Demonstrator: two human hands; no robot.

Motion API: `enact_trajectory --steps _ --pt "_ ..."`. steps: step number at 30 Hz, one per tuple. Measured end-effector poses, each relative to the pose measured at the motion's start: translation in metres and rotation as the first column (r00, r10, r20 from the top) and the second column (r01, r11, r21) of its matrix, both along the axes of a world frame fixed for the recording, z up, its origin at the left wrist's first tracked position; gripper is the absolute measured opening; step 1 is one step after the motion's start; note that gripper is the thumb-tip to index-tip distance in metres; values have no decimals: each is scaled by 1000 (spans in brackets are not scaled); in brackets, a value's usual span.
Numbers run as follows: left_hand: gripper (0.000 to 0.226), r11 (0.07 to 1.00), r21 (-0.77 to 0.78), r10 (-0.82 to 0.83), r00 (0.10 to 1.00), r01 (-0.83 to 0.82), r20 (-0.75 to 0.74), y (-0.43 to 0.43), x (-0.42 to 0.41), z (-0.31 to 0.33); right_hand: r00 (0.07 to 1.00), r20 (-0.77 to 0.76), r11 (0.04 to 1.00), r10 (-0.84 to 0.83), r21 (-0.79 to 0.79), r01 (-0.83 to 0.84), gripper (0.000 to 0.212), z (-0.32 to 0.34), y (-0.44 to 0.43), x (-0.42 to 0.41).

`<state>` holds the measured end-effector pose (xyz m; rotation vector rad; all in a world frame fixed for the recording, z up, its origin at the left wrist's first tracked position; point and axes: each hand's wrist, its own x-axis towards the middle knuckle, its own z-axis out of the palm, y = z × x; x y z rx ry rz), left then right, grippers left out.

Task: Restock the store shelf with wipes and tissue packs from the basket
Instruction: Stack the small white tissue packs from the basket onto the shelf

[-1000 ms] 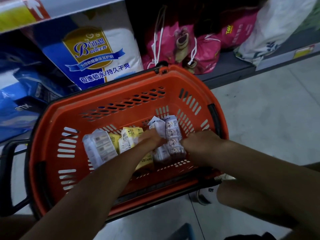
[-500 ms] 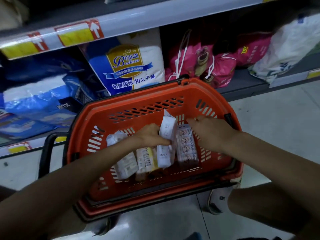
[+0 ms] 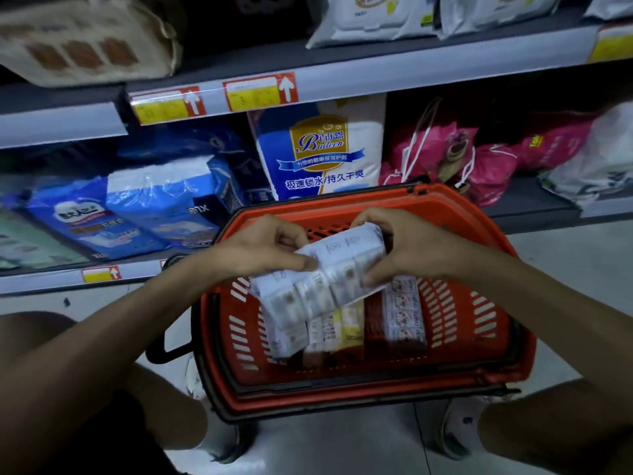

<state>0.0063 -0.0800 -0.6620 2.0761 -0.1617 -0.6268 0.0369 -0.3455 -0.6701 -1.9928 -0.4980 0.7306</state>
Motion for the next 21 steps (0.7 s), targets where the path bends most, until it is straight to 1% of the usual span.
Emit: enact_trajectory --steps 2,5,7,10,13,15,17,18,19,20,21 --pt "31 993 -54 103 994 -101 26 10 -4 3 998 -50 998 -31 60 34 54 4 4 -6" --pt "18 965 -128 238 969 -229 64 13 -8 5 990 -86 988 -113 97 121 50 13 8 -12" --pt "10 933 -184 327 943 -310 65 14 -11 3 977 -145 976 -156 129 175 50 15 6 -16" --pt "9 819 -265 529 849 -508 7 20 -15 1 951 -235 962 -200 139 237 50 12 3 -22" --pt "25 694 -234 686 724 -681 -71 21 -19 1 907 -306 930 -290 135 343 50 8 2 -25" --pt "36 625 -229 734 662 -746 -153 20 -23 -1 879 -344 901 -330 164 402 47 7 1 -27" --pt "52 553 -214 751 593 -805 -289 19 -29 -4 867 -338 881 -365 176 439 45 7 2 -30" --pt "58 519 -198 750 554 -832 -362 18 -32 -7 865 -311 870 -395 176 461 45 6 3 -32" --pt "61 503 -181 735 529 -845 -425 16 -33 -9 859 -275 855 -433 176 487 44 4 4 -33" --pt "61 509 -170 701 522 -843 -487 13 -35 -11 850 -226 839 -475 174 515 42 3 7 -35" --pt "62 524 -174 651 524 -834 -550 9 -37 -12 849 -126 834 -514 159 529 40 0 10 -37"
